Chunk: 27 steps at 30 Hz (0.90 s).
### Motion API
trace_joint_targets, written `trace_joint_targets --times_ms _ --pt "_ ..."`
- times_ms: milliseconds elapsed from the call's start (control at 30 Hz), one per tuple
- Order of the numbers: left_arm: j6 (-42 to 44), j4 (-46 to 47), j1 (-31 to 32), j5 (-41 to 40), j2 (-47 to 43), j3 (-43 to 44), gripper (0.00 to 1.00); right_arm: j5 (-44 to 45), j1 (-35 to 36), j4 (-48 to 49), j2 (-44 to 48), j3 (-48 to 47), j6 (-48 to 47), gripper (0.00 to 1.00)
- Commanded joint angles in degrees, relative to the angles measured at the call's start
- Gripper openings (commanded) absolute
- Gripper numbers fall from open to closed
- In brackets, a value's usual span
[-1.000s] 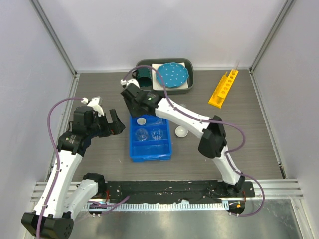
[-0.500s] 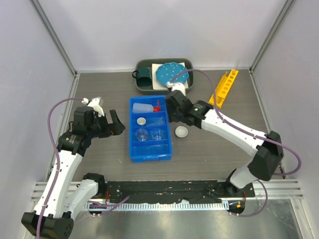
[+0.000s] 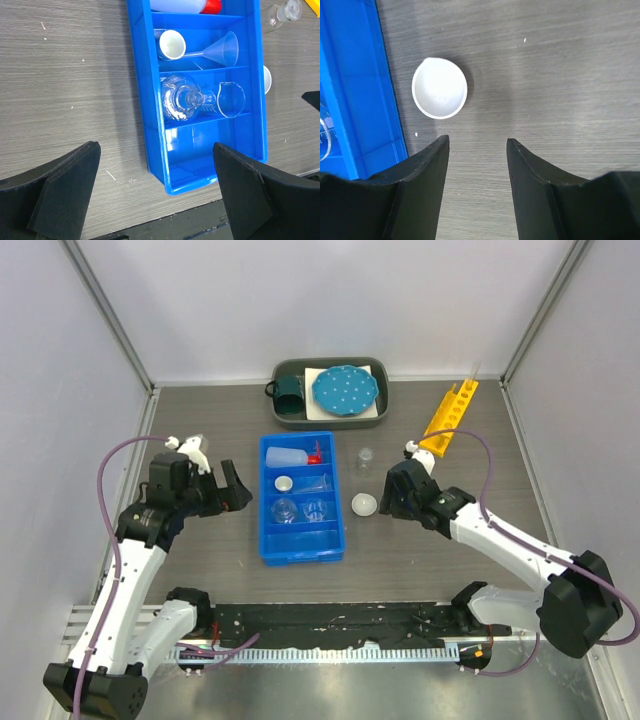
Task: Organize the chemistry lab equipment
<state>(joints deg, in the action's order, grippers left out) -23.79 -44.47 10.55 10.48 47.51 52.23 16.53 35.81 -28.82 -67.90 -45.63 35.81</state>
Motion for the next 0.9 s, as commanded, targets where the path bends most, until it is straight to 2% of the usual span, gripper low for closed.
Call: trace_joint_targets --times_ms 0,233,400,867 --pt "-1.34 2.45 0.26 2.70 0.39 1.65 1.00 -2.91 -0.48 9.29 1.98 5.54 8.82 0.55" --pt "-1.96 3.34 0.18 3.85 0.83 1.21 1.00 -2.82 -0.83 20.37 3.65 15.55 16.29 0.56" --pt "-1.70 3.42 0.26 3.76 0.92 0.95 1.00 0.42 -1.01 27.22 5.49 21.62 21.31 0.56" --pt "-0.73 3.86 0.26 3.49 2.06 0.42 1.00 3.24 -1.27 37.69 5.06 25.50 25.89 0.56"
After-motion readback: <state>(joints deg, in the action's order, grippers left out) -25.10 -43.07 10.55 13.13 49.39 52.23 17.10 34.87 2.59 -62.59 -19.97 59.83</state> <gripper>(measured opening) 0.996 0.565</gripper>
